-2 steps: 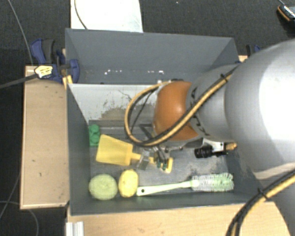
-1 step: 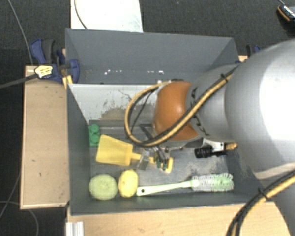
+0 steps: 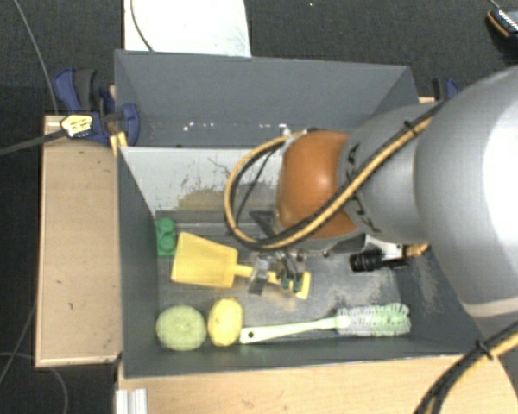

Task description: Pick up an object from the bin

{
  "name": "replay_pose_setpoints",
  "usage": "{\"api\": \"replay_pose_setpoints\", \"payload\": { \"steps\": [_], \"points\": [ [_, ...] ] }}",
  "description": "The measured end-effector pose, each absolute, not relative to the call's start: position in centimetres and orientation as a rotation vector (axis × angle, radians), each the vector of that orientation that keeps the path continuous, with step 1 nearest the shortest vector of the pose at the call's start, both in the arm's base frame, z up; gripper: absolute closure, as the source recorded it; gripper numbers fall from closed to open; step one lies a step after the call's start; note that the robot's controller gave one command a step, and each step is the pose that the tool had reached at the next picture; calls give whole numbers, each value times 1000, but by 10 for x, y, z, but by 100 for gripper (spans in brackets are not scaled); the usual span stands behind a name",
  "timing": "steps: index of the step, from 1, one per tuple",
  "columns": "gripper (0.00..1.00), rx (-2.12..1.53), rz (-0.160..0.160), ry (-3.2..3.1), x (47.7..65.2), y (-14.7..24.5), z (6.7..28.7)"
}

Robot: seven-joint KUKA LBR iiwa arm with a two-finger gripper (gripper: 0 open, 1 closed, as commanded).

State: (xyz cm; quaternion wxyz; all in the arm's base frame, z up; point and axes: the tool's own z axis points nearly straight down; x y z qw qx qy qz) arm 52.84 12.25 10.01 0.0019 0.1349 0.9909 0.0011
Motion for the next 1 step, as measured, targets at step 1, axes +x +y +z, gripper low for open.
{"api": "replay_pose_setpoints", "payload": {
  "steps": [1],
  "points": [
    [100, 420, 5, 3107, 529, 123, 146]
  ]
}}
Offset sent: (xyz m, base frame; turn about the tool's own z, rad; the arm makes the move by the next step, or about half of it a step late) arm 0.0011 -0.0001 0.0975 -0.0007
